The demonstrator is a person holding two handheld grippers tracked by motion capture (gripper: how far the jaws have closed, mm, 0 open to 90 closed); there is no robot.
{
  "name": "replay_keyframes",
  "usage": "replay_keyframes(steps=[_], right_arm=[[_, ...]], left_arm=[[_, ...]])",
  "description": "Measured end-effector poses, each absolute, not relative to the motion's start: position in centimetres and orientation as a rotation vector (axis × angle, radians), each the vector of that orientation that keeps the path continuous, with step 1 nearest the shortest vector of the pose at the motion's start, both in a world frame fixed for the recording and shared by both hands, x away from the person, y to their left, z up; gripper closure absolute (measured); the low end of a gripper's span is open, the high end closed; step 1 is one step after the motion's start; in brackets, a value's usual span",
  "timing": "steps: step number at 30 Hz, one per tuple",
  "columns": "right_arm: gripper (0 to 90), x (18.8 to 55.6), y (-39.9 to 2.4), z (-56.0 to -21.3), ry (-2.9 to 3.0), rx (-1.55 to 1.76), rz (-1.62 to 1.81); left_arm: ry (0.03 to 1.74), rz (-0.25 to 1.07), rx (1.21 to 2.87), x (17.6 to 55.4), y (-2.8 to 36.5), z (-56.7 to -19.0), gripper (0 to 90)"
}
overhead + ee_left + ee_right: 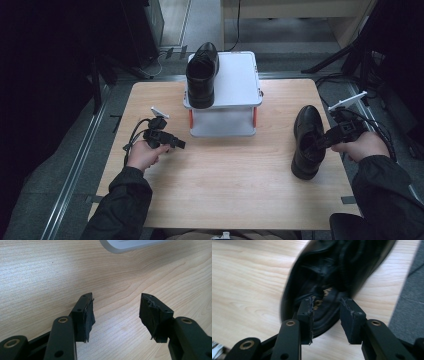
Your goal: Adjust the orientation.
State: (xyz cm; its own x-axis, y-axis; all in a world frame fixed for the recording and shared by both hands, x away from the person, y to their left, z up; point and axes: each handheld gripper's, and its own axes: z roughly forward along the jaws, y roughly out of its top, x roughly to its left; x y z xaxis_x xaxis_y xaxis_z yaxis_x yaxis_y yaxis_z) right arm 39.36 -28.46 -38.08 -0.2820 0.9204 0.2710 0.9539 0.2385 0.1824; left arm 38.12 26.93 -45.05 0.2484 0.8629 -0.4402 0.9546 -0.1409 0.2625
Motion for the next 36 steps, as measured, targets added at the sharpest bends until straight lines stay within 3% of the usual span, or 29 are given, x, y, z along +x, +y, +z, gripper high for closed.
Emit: replay_keyframes(steps=[23, 28, 36], right_arm=[[63.8, 41.2, -29.1, -44.4, -2.281, -1.956, -0.353], [72.6, 41.4, -29.4, -44.6, -2.257, -1.974, -0.365], [76.6, 41.7, -29.6, -44.5, -2.197, -1.990, -0.345]], left_arm=[[1.654, -0.252, 2.057, 38.1, 26.8, -45.1, 44.7], [1.655, -0.252, 2.059, 38.2, 26.8, -45.2, 44.7], [1.655, -0.248, 2.058, 38.1, 26.8, -45.1, 44.7]])
